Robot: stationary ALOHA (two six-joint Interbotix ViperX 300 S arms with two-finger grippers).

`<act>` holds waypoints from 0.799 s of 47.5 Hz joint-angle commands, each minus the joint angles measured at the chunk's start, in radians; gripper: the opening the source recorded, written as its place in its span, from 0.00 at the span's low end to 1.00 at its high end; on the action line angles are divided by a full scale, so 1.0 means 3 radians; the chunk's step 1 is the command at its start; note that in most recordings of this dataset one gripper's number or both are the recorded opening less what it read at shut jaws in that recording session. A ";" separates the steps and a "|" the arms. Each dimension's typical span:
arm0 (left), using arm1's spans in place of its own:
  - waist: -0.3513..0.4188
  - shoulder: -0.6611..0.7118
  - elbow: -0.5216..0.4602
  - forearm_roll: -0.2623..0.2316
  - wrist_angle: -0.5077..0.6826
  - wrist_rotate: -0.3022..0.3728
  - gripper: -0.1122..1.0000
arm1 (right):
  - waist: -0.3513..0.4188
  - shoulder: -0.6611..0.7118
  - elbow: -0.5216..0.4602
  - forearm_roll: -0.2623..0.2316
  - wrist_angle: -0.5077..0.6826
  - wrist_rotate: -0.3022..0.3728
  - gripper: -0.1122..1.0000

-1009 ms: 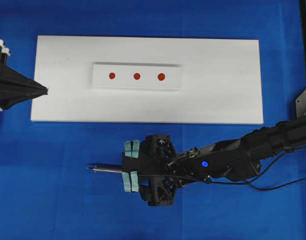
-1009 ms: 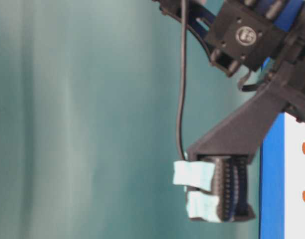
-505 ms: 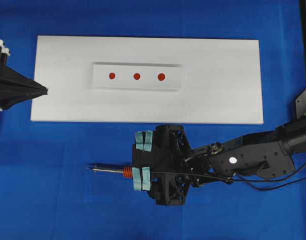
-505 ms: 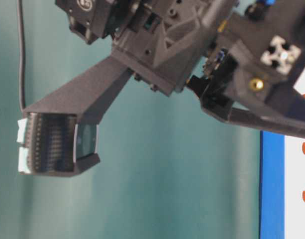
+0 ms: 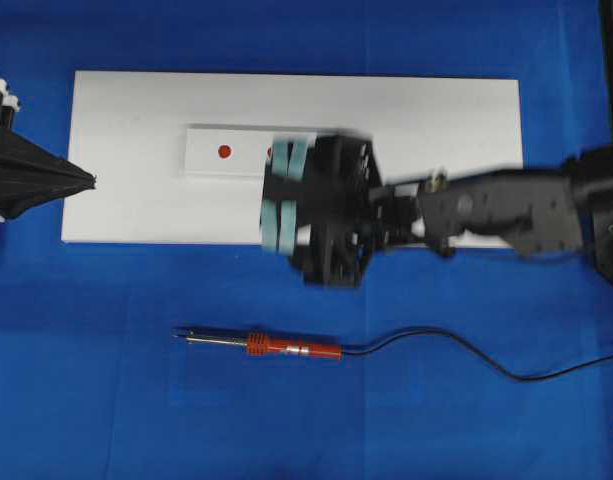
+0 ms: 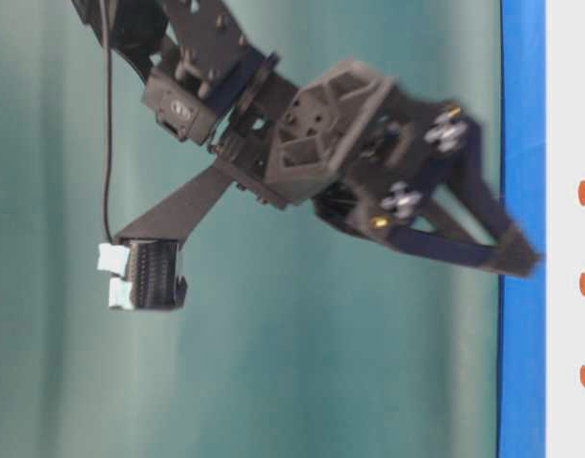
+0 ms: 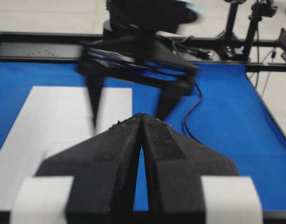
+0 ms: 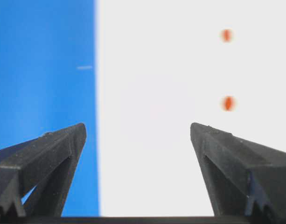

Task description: Touch the tip of the soldering iron to the mark.

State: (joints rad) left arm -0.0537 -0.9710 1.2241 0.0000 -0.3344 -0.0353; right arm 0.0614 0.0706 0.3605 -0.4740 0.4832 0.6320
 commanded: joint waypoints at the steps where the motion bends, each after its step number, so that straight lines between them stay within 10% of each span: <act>1: -0.0010 0.0015 -0.0036 0.0005 -0.0015 0.0000 0.10 | -0.0153 -0.0164 -0.0005 -0.0005 -0.0051 -0.0066 0.91; 14: -0.0015 0.0010 -0.0036 0.0005 -0.0015 0.0000 0.10 | -0.0368 -0.0394 0.0210 0.0010 -0.0235 -0.0133 0.91; 38: -0.0010 0.0015 -0.0036 0.0010 -0.0010 0.0000 0.10 | -0.0501 -0.2127 0.1432 0.0000 -0.0598 -0.0128 0.91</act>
State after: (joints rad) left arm -0.0537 -0.9710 1.2257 0.0015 -0.3344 -0.0353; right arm -0.0828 -0.4924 0.7655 -0.4725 0.3191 0.5921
